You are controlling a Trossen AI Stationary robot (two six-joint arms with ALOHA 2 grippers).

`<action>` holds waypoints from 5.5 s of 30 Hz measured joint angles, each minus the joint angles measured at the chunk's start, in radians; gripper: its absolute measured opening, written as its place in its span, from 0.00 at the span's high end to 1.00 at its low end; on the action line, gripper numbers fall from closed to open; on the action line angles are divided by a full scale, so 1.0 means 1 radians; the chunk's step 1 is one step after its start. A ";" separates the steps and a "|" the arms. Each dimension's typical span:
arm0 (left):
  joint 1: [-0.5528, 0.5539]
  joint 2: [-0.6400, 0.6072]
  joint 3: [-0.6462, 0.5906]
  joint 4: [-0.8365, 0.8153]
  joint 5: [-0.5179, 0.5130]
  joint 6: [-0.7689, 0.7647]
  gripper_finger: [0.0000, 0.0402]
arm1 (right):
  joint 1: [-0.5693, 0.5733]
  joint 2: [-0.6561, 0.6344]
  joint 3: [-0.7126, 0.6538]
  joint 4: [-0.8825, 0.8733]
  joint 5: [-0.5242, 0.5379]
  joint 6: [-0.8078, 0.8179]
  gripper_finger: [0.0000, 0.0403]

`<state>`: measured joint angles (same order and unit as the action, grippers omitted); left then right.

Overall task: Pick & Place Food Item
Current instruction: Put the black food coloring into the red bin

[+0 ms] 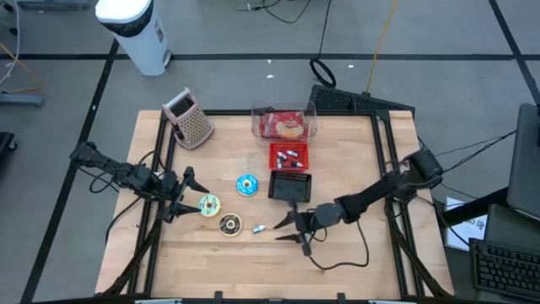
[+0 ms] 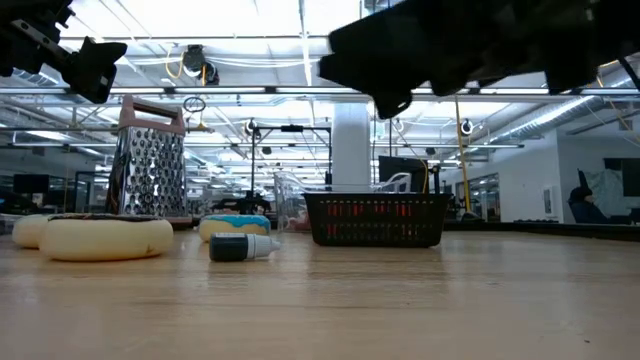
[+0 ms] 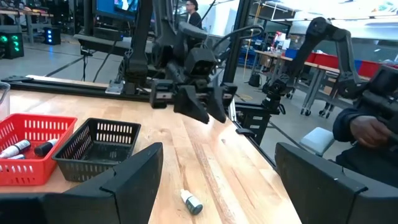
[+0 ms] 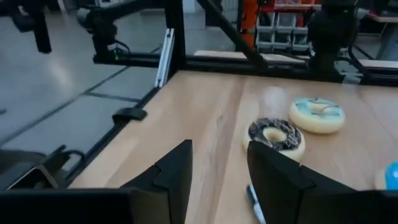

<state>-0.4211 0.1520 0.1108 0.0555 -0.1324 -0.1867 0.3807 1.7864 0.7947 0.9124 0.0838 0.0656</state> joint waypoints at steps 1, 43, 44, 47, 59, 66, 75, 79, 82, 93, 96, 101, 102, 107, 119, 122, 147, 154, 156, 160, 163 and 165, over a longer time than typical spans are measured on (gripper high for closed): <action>0.000 0.000 0.000 0.000 0.000 0.000 0.23 | -0.006 0.016 0.013 0.008 -0.002 -0.001 0.64; 0.000 0.000 0.000 0.000 0.000 0.000 0.23 | -0.094 0.309 0.311 -0.433 0.012 -0.085 0.50; 0.000 0.000 0.000 0.000 0.000 0.000 0.23 | -0.093 0.309 0.311 -0.433 0.012 -0.085 0.51; 0.000 0.000 0.000 0.000 0.000 0.000 0.23 | -0.093 0.309 0.311 -0.431 0.005 -0.085 0.56; 0.000 0.000 0.000 0.000 0.000 0.000 0.23 | -0.092 0.311 0.310 -0.419 -0.015 -0.090 0.78; 0.000 0.000 0.000 0.000 0.000 0.000 0.23 | -0.093 0.311 0.310 -0.418 -0.009 -0.108 0.88; 0.000 0.000 0.000 0.000 0.000 0.000 0.23 | -0.093 0.287 0.309 -0.416 -0.007 -0.115 0.88; 0.000 0.000 0.000 0.000 0.000 0.000 0.23 | -0.093 0.251 0.310 -0.422 -0.007 -0.129 0.88; 0.000 0.000 0.000 0.000 0.000 0.000 0.23 | -0.092 0.216 0.310 -0.445 -0.007 -0.138 0.88; 0.000 0.000 0.000 0.000 0.000 0.000 0.23 | -0.092 0.035 0.310 -0.678 -0.006 -0.131 0.88; 0.000 0.000 0.000 0.000 0.000 0.000 0.23 | -0.088 -0.017 0.310 -0.774 -0.006 -0.109 0.88; 0.000 0.000 0.000 0.000 0.000 0.000 0.23 | -0.075 -0.092 0.301 -0.974 -0.005 -0.031 0.88; 0.000 0.000 0.000 0.000 0.000 0.000 0.23 | -0.070 -0.107 0.295 -1.009 -0.003 -0.010 0.88; 0.000 0.000 0.000 0.000 0.000 0.000 0.23 | -0.046 -0.194 0.208 -1.145 0.025 0.110 0.88; 0.000 0.000 0.000 -0.001 0.000 0.000 0.23 | -0.034 -0.429 -0.168 -0.957 0.133 0.344 0.88; 0.000 0.000 0.000 -0.002 0.000 0.000 0.23 | -0.035 -0.457 -0.229 -0.875 0.170 0.345 0.88; 0.000 0.000 0.000 -0.001 0.000 0.000 0.23 | -0.067 -0.464 -0.271 -0.762 0.098 0.337 0.88; 0.000 0.000 0.000 -0.001 0.000 0.000 0.23 | -0.078 -0.464 -0.271 -0.559 0.095 0.202 0.88; 0.000 0.000 0.000 0.000 0.000 0.000 0.23 | -0.100 -0.464 -0.270 -0.511 0.096 0.157 0.88; 0.000 0.000 0.000 -0.001 0.000 0.000 0.23 | -0.177 -0.464 -0.270 -0.474 0.095 0.098 0.88; 0.000 0.000 0.000 0.000 0.000 0.000 0.23 | -0.255 -0.464 -0.270 -0.472 0.096 0.078 0.88; 0.000 0.000 0.000 0.000 0.000 0.000 0.23 | -0.314 -0.464 -0.270 -0.472 0.095 0.063 0.88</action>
<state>-0.4210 0.1520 0.1108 0.0551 -0.1326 -0.1866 0.0670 1.3220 0.5247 0.4400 0.1787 0.1282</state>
